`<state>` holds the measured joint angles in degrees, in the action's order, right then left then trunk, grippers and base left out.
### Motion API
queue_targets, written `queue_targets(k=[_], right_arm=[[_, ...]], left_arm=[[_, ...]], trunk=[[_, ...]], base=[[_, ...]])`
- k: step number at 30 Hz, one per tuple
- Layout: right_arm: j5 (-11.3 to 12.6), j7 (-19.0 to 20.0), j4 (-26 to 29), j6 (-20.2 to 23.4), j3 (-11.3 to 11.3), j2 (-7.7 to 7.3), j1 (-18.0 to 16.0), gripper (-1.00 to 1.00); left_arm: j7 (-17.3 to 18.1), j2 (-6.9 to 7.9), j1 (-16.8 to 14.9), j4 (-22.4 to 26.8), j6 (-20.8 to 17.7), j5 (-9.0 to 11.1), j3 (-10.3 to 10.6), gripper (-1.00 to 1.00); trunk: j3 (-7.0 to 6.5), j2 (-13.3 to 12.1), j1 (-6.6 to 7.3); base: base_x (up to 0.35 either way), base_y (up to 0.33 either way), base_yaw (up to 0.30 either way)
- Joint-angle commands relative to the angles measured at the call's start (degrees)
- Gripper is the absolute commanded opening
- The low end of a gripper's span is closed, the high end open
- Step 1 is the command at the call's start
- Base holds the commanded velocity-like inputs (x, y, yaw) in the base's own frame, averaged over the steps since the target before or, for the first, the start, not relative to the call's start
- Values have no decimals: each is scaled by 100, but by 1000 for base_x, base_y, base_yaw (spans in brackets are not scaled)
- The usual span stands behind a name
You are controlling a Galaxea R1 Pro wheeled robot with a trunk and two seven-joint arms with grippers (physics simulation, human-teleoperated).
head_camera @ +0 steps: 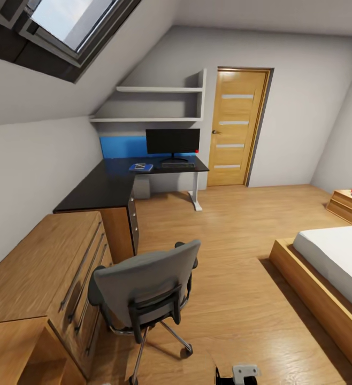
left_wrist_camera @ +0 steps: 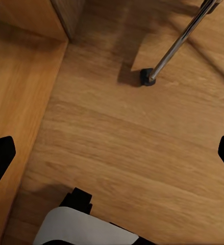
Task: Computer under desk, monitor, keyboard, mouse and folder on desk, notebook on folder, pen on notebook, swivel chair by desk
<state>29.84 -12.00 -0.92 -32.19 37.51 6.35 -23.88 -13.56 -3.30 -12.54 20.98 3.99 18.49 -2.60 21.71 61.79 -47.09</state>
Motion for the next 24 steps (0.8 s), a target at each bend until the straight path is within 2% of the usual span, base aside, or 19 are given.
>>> queue_targets(k=[1, 8, 11, 15, 24], right_arm=[[23, -24, -17, -12, 58, -28, 46, 100], [22, -22, -43, -8, 61, -287, 344, 100], [22, -22, -46, -7, 60, -350, 394, 100], [22, -19, -46, -8, 68, -405, 439, 100], [22, -13, -45, -7, 67, -413, 445, 100]], left_arm=[[2, -4, -3, -6, 21, 32, -21, 100], [2, -1, -3, -21, 24, 32, -21, 100], [2, 2, -3, -23, 28, 32, -23, 100], [2, 20, -3, -24, 36, 32, -29, 100], [2, 26, -3, -24, 47, 24, -28, 100]], trunk=[[25, 46, -23], [150, 326, -177], [204, 447, -242], [276, 607, -330], [438, 968, -528]], base=[[0, 0, 0], [0, 0, 0], [0, 0, 0], [0, 0, 0], [0, 0, 0]])
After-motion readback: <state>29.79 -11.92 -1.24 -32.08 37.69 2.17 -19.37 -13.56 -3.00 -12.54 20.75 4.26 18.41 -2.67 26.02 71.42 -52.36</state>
